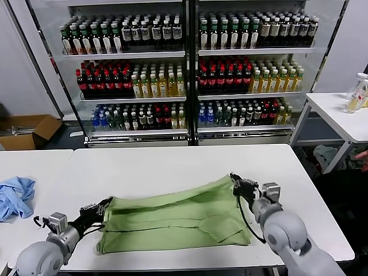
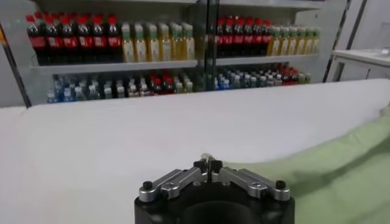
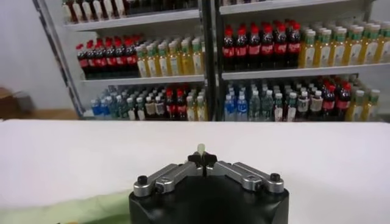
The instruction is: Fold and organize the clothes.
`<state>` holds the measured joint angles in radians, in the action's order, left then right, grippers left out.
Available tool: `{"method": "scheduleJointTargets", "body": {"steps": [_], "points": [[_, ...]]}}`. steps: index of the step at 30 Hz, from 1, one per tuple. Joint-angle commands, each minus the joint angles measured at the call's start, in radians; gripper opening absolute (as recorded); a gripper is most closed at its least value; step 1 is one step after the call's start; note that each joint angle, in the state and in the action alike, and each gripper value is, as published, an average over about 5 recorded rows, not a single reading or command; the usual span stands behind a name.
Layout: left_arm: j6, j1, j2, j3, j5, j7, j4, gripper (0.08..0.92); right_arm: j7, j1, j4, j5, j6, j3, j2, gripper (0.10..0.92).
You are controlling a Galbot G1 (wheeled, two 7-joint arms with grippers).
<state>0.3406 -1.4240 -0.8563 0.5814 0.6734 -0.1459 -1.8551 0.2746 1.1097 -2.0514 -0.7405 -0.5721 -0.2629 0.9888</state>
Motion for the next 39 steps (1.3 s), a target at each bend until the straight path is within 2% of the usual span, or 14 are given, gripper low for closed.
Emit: {"method": "scheduleJointTargets", "body": {"steps": [1,9,12,15,17,23,26,35,39], "points": [[-0.003,-0.103,-0.009,0.046,-0.063,-0.062,0.006,0.086,-0.004,0.249,-0.132,0.061,-0.005,-0.061,-0.034,0.106],[-0.007,-0.103,-0.025,0.053,-0.077,-0.018,-0.012,0.097,0.006,0.327,-0.145,0.101,-0.006,-0.048,-0.026,0.109],[-0.017,-0.11,-0.033,0.06,-0.071,0.013,-0.052,0.157,0.001,0.346,-0.167,0.124,-0.006,-0.051,-0.02,0.155],[-0.014,-0.135,-0.039,0.073,-0.065,0.062,-0.115,0.244,0.009,0.347,-0.19,0.124,-0.006,-0.071,-0.025,0.241],[-0.005,-0.154,-0.049,0.069,-0.063,0.129,-0.169,0.304,0.014,0.347,-0.205,0.125,-0.006,-0.086,-0.029,0.301],[0.061,-0.197,-0.137,0.007,-0.052,0.427,-0.289,0.477,0.022,0.354,-0.225,0.145,-0.006,-0.108,-0.024,0.475],[0.072,-0.21,-0.191,-0.026,-0.049,0.526,-0.292,0.564,0.024,0.357,-0.227,0.153,-0.006,-0.108,-0.022,0.561],[0.075,-0.12,-0.26,-0.084,0.023,0.613,-0.195,0.799,0.022,0.358,-0.224,0.166,-0.005,-0.103,-0.023,0.798],[0.103,-0.103,-0.266,-0.1,0.036,0.629,-0.184,0.809,0.023,0.362,-0.223,0.173,-0.005,-0.108,-0.023,0.821]]}}
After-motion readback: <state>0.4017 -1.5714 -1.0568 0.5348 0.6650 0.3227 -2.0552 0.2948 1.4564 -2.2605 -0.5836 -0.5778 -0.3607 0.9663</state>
